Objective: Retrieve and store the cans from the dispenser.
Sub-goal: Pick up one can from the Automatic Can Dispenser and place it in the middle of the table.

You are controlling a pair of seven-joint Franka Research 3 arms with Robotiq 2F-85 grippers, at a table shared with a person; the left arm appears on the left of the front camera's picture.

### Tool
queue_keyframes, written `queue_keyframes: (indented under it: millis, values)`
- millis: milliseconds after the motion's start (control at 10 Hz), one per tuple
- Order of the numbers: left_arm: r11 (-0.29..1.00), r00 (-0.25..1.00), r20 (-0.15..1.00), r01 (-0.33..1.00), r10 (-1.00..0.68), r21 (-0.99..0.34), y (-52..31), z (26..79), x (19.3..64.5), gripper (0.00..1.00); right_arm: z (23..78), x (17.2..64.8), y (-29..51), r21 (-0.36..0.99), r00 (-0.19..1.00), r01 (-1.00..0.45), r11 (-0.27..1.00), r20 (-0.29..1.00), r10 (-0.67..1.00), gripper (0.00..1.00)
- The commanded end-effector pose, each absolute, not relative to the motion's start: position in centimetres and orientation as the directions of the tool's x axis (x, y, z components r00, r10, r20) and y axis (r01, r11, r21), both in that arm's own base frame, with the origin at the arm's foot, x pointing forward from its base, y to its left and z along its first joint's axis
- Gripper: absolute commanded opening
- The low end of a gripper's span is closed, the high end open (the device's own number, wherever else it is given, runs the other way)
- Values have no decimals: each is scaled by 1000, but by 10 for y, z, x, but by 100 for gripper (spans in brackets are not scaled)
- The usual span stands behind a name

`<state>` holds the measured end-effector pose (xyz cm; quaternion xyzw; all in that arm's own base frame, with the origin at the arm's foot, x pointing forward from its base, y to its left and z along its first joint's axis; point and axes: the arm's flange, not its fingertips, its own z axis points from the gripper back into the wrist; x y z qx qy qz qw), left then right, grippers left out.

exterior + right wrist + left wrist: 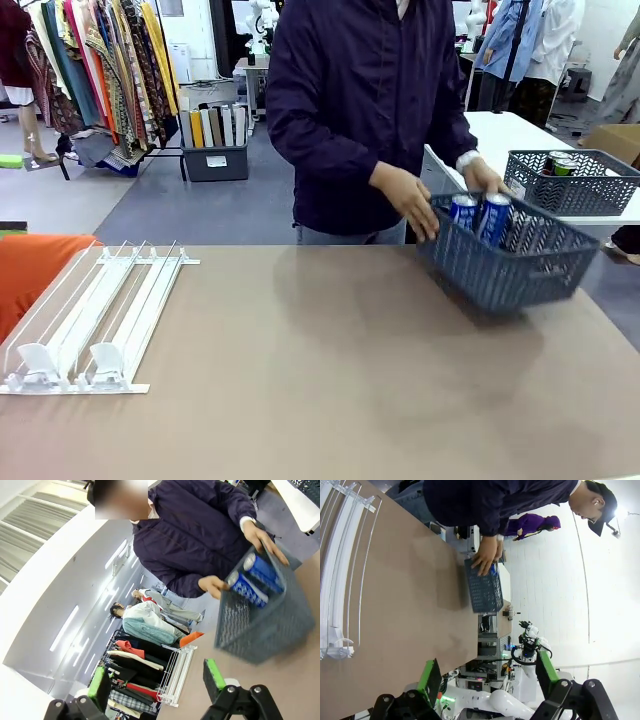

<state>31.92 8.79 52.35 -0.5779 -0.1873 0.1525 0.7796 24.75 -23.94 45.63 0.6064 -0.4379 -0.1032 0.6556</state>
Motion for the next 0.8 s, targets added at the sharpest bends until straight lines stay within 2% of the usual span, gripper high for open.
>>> queue_keyframes:
  millis: [0, 700]
  values:
    - [271, 882, 126, -2, 455, -963, 87, 524, 321, 100, 462, 250, -238, 887, 584, -402, 226, 439, -683, 100]
    - [271, 882, 126, -2, 455, -963, 87, 524, 321, 100, 462, 250, -238, 887, 584, -402, 226, 439, -683, 100]
